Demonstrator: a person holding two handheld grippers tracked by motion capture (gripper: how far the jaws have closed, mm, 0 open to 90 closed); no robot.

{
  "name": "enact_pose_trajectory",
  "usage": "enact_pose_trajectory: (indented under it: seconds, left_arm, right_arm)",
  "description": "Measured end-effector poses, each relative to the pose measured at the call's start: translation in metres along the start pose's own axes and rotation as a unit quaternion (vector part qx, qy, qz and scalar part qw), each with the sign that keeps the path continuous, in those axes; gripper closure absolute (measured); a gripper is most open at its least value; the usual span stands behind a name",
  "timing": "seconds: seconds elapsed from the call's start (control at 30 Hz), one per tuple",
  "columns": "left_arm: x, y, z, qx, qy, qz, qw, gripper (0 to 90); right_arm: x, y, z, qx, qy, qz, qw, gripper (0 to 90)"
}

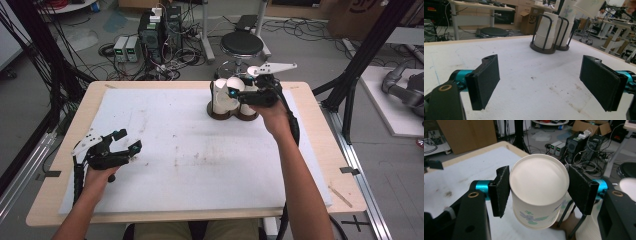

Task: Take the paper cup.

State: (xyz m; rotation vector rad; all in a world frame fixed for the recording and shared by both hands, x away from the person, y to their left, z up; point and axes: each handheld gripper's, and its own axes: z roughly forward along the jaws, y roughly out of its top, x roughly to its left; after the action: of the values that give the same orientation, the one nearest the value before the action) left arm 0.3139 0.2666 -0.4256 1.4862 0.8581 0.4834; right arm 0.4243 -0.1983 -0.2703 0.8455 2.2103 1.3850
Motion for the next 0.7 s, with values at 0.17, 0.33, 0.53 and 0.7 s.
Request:
enact_pose_trajectory:
  seconds: [0.17, 0.33, 0.53, 0.7]
  left_arm:
    - [-0.001, 0.000, 0.001, 0.003, -0.004, 0.000, 1.0000, 16.2]
    - [-0.005, 0.000, 0.002, 0.002, -0.016, 0.008, 0.9998, 16.2]
    - [-0.009, -0.001, 0.005, 0.008, -0.032, 0.014, 0.9993, 16.2]
    - [-0.012, -0.003, 0.005, 0.007, -0.037, 0.013, 0.9992, 16.2]
  right_arm:
    - [0.004, -0.022, -0.017, -0.011, 0.030, 0.002, 0.9995, 38.4]
    - [0.010, -0.041, -0.028, -0.013, 0.063, 0.000, 0.9979, 38.4]
    - [0.019, -0.066, -0.034, -0.003, 0.087, -0.017, 0.9960, 38.4]
    - [0.026, -0.080, -0.037, -0.001, 0.103, -0.025, 0.9944, 38.4]
